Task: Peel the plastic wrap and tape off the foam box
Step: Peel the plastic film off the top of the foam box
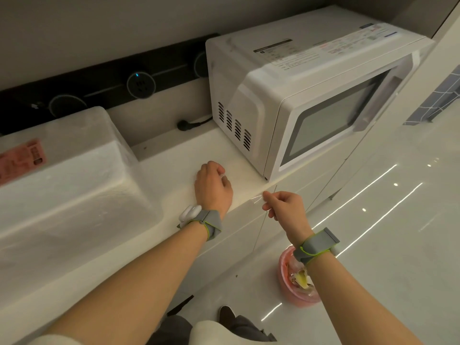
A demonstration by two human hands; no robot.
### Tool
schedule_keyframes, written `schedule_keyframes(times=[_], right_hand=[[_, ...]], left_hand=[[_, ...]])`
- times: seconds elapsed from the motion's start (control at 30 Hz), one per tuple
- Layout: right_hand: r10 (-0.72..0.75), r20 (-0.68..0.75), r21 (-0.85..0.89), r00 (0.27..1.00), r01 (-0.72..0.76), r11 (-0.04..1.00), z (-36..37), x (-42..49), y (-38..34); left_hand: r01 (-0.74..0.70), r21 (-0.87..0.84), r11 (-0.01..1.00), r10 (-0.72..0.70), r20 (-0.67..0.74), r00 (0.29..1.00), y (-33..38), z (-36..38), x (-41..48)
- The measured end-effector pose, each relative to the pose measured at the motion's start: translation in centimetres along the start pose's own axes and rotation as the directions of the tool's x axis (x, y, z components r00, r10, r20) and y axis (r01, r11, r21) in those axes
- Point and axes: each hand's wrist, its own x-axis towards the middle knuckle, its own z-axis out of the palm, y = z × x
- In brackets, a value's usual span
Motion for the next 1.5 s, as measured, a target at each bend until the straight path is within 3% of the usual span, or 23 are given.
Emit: schedule_keyframes(times=[0.07,0.13,0.2,0.4,0.73,1.5], right_hand=[[0.007,-0.008,-0.002,1.0,-0.007,1.0,0.0,0.0,0.0],[0.006,-0.012,0.003,1.0,-0.006,1.0,-0.1,0.1,0.0],[0.006,-0.009,0.012,1.0,-0.006,1.0,-0.1,0.1,-0.2],[0.009,0.01,0.004,1.0,-0.009,1.0,-0.3,0.1,-0.3],[0.013,0.03,0.044,0.999,-0.014,0.999,-0.1,0.2,-0.6],[-0.02,0.024,-0.001,1.0,0.02,1.0,-0.7,0.1,-0.3]], left_hand=[[-0.256,0.037,0.966,0.255,0.025,0.967,0.1,-0.4,-0.9],[-0.528,0.089,0.844,0.507,0.188,0.841,-0.3,-0.4,-2.3],[-0.64,0.118,0.759,0.57,0.353,0.742,-1.1,-0.4,-3.4],[-0.671,0.205,0.713,0.51,0.505,0.696,-2.3,-0.8,-3.6],[-0.719,0.236,0.654,0.505,0.571,0.647,-2.3,-0.9,-3.5],[-0.704,0.328,0.629,0.444,0.592,0.673,-1.7,-0.4,-3.2]])
